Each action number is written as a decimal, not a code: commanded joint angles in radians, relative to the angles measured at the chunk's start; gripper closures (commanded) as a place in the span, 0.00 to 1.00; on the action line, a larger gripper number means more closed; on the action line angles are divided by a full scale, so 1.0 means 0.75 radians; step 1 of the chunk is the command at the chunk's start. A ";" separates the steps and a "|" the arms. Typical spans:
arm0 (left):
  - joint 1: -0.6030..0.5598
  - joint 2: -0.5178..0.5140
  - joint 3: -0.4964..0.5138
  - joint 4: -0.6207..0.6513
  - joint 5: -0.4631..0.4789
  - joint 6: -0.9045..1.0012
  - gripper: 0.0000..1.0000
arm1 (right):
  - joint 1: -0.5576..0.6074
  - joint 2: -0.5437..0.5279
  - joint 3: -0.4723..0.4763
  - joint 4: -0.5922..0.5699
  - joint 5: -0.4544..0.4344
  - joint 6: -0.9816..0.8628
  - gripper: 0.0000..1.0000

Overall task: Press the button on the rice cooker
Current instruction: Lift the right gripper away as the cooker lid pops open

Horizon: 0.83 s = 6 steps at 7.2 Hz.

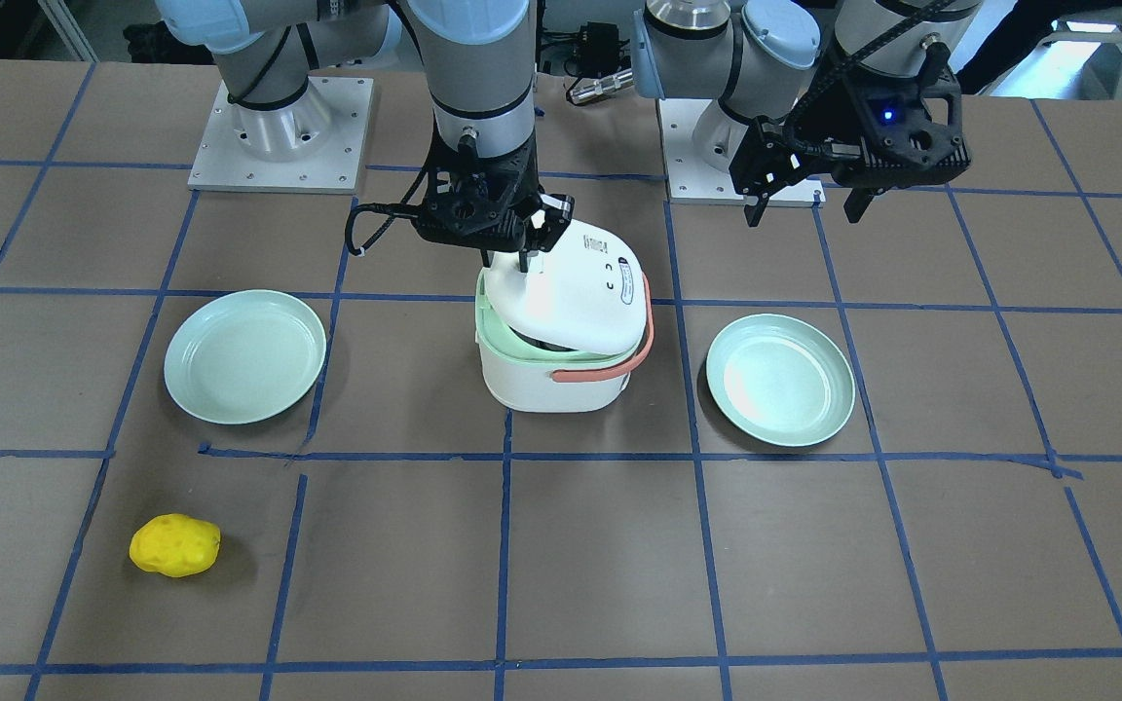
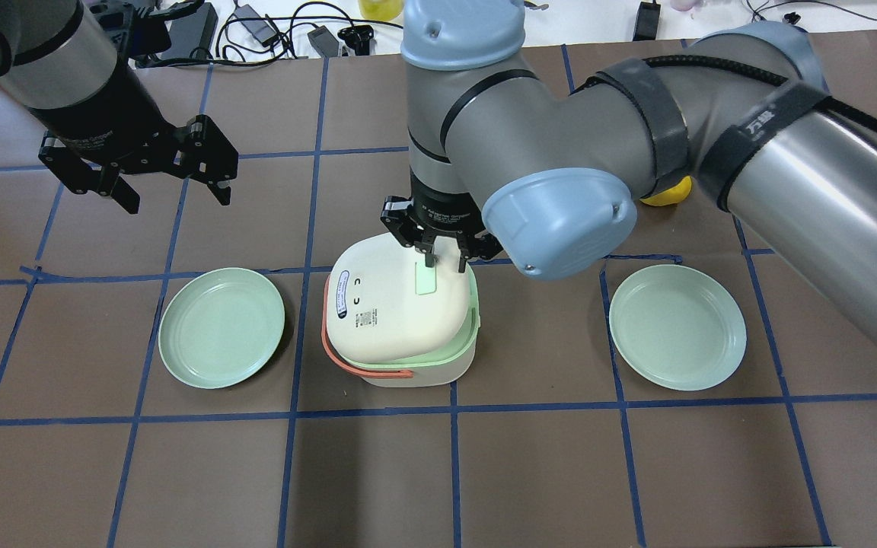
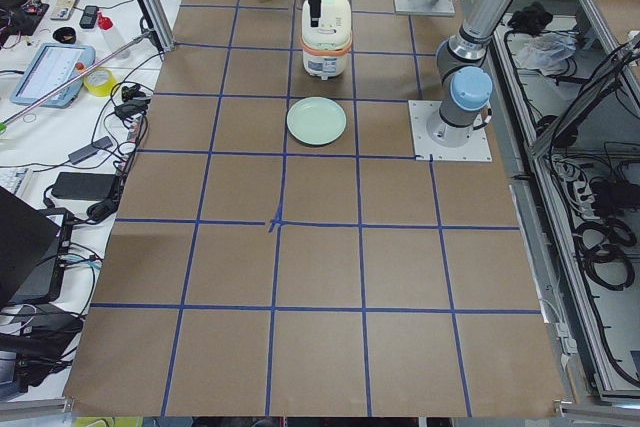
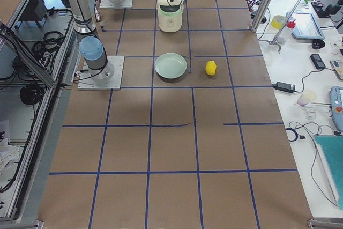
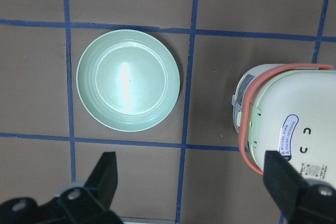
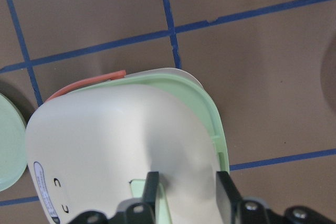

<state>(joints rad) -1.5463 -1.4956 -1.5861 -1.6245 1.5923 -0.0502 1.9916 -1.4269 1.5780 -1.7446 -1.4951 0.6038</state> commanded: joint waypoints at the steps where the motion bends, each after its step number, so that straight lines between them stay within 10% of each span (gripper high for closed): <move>1: 0.000 0.000 0.000 0.000 0.000 0.001 0.00 | -0.088 -0.006 -0.099 0.017 -0.048 -0.215 0.00; 6: 0.000 0.000 0.000 0.000 0.000 -0.001 0.00 | -0.464 -0.075 -0.275 0.232 -0.050 -0.659 0.00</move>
<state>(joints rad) -1.5463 -1.4956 -1.5856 -1.6245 1.5923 -0.0503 1.7192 -1.4719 1.4088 -1.6103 -1.5326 0.1955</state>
